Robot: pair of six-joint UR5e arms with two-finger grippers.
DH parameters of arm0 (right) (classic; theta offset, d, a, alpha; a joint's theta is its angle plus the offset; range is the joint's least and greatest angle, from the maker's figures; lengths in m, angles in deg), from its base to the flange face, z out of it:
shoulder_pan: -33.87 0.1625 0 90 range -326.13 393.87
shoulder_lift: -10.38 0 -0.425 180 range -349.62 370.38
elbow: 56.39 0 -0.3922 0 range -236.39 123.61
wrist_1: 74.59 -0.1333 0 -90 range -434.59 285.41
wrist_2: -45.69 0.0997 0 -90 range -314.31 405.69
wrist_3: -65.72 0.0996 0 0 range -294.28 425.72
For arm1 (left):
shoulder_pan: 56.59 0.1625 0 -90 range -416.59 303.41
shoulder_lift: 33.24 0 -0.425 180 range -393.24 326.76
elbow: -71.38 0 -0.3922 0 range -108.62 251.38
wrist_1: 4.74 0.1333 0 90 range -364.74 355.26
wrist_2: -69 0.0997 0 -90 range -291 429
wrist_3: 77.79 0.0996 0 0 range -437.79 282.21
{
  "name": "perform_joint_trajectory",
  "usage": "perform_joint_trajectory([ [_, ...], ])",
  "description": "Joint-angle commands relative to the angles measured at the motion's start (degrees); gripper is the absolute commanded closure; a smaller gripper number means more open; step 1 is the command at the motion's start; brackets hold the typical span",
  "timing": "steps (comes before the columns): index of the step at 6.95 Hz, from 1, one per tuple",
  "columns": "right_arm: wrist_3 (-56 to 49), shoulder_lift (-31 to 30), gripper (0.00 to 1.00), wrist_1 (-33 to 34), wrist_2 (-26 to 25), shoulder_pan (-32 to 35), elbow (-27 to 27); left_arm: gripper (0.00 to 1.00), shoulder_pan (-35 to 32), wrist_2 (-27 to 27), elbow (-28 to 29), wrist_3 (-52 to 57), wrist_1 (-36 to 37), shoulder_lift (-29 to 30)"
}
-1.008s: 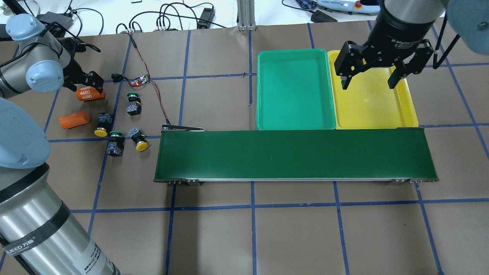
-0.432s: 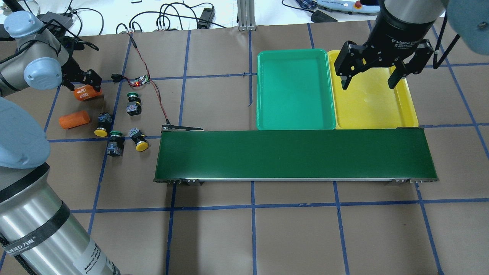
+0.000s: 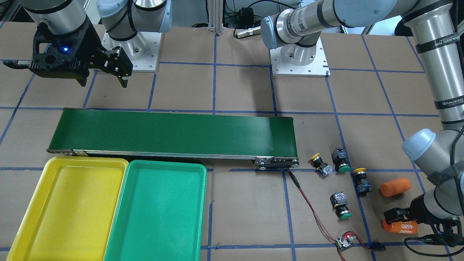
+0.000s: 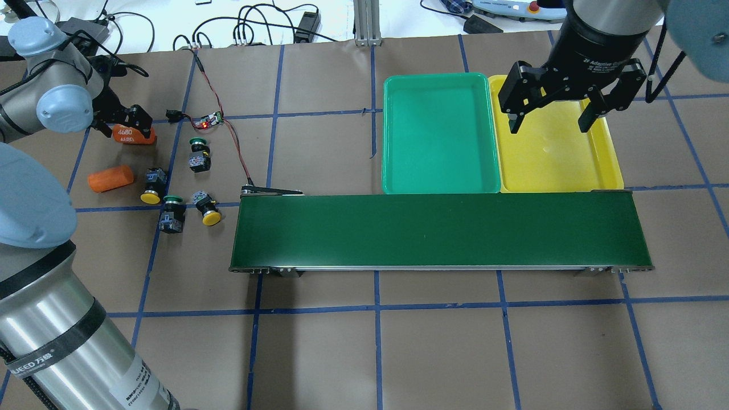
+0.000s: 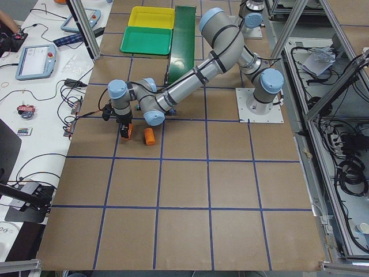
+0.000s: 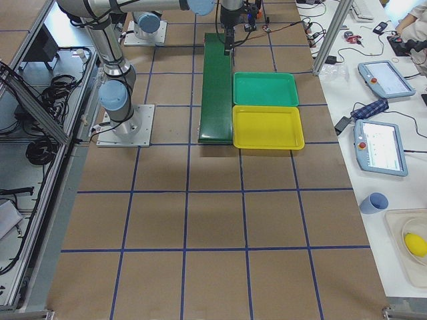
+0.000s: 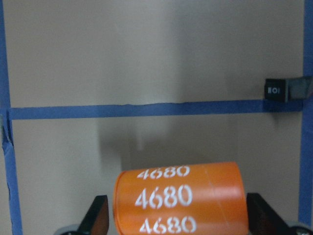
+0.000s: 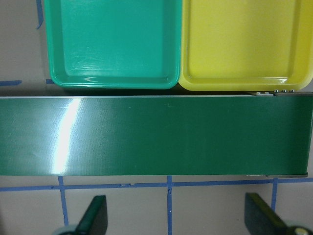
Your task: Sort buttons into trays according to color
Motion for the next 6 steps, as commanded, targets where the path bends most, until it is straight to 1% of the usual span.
perform_joint_trajectory([
  [1, 0.0, 0.0, 0.00, 0.0, 0.0, 0.0, 0.0, 0.00, 0.0, -0.5, 0.1, 0.4, 0.0, 0.8],
  [2, 0.0, 0.0, 0.00, 0.0, 0.0, 0.0, 0.0, 0.71, -0.1, -0.5, 0.3, 0.6, 0.0, 0.8],
  [3, 0.0, 0.0, 0.00, 0.0, 0.0, 0.0, 0.0, 1.00, -0.1, -0.3, 0.9, 0.5, -0.1, 0.8],
  [4, 0.0, 0.0, 0.00, 0.0, 0.0, 0.0, 0.0, 1.00, -0.2, -0.3, 1.1, 0.6, -0.4, 0.4],
  [5, 0.0, 0.0, 0.00, 0.0, 0.0, 0.0, 0.0, 1.00, -1.4, -0.4, 0.9, 0.4, -2.6, -1.5],
  [6, 0.0, 0.0, 0.00, 0.0, 0.0, 0.0, 0.0, 1.00, -2.2, -2.8, -0.5, 0.2, -6.7, -5.2],
])
